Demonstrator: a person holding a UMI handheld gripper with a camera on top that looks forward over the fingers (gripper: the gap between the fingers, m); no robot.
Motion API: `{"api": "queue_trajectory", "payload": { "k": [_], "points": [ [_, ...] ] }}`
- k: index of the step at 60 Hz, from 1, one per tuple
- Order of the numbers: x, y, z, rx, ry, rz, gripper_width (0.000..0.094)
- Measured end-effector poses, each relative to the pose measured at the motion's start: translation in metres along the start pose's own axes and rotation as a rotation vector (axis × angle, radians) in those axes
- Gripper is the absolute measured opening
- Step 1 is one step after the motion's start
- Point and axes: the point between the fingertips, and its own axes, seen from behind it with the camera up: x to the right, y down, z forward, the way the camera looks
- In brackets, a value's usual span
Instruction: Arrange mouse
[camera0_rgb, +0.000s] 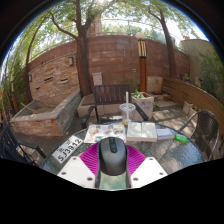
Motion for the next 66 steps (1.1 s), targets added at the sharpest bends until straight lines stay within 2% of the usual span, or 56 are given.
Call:
{"api": "queue_trajectory", "payload": {
  "k": [4, 10, 11, 19, 22, 26, 29, 33, 46, 56, 66],
  "points": [
    [-0.018, 0.053, 0.024, -0.106, -0.005, 0.007, 0.0345],
    [-0.04, 0.132, 0.047, -0.19, 0.006, 0.024, 0.0387],
    [-0.036, 0.114, 0.049, -0.204, 0.013, 0.014, 0.04],
    [-0.043, 0.137, 0.052, -0.257, 0.012, 0.011, 0.0535],
    [-0.044, 0.13, 0.043, -0.246, 0.013, -0.005, 0.0632],
    [-0.048, 0.117, 0.027, -0.233, 0.009, -0.034, 0.0876],
    [-0.05, 0.105, 0.009, -0.224, 0.012, -0.056, 0.0832],
    [-0.05, 0.083, -0.025, -0.212, 0.016, -0.09, 0.0868],
    [-0.056, 0.041, -0.144, -0.22, 0.041, -0.144, 0.0857],
    [-0.054, 0.029, -0.209, -0.207, 0.067, -0.134, 0.0858],
    [-0.053, 0.031, -0.236, -0.2, 0.071, -0.144, 0.0853]
  ]
}}
